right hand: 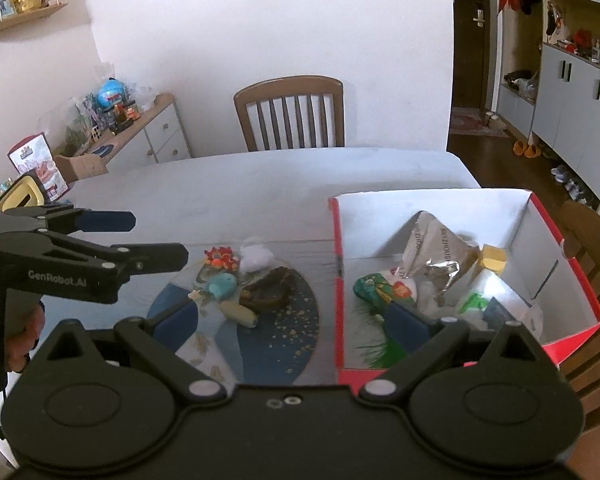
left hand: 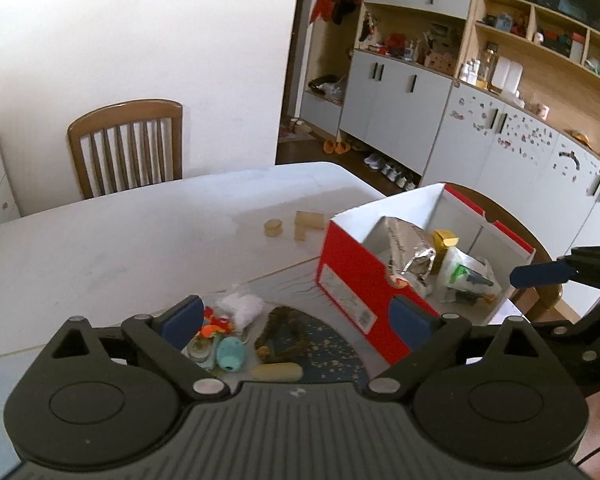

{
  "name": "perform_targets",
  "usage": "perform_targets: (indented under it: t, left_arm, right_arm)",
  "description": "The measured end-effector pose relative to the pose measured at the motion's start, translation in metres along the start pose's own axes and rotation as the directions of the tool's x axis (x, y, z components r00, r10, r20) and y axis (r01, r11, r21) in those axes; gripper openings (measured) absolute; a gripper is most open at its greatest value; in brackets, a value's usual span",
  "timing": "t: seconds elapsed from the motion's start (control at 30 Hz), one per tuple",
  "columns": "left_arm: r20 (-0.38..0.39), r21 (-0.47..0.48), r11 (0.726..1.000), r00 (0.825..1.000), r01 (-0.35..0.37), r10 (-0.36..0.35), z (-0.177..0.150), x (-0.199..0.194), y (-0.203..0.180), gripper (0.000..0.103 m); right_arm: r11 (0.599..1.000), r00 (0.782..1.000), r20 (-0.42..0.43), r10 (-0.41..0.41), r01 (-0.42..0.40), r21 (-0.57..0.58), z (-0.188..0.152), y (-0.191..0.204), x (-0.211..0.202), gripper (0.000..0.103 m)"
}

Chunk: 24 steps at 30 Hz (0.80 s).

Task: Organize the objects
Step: 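Withdraw both tools from the shoebox back toward the plate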

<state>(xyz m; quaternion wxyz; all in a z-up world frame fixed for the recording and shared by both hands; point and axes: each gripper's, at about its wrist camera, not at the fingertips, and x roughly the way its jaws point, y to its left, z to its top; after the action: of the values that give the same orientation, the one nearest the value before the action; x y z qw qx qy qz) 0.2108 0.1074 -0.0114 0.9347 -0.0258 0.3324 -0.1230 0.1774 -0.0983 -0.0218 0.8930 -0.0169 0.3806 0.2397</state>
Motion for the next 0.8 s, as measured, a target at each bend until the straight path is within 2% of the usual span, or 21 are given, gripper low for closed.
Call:
perform_targets:
  t: [0.17,0.37,0.6,0.8]
  left_arm:
    - [0.025,-0.021,1.0,1.0,-0.017,0.018,-0.006,-0.001,0.019,0.1]
    - [0.059,0.0,0.995,0.993,-0.098,0.098,-0.015,-0.001,0.035,0.103]
    - [0.018,-0.04,0.996,0.997,-0.076,0.076,-0.031,0.009,0.063,0.103]
    - [0.001,0.019,0.998,0.998,-0.064,0.064,-0.045,0.018,0.071,0.103]
  right_arm:
    - [1.0,1.0,-0.013,-0.012,0.012,-0.009,0.004,0.014,0.009,0.1]
    - [1.0,1.0,-0.029,-0.008,0.008,0.0,0.01,0.025,0.024,0.1]
    - [1.0,0.999,-0.052,-0.002,0.002,0.01,0.02,0.034,0.048,0.1]
    - [1.0,0.997,-0.072,0.002,-0.002,-0.001,0.03,0.043,0.072,0.1]
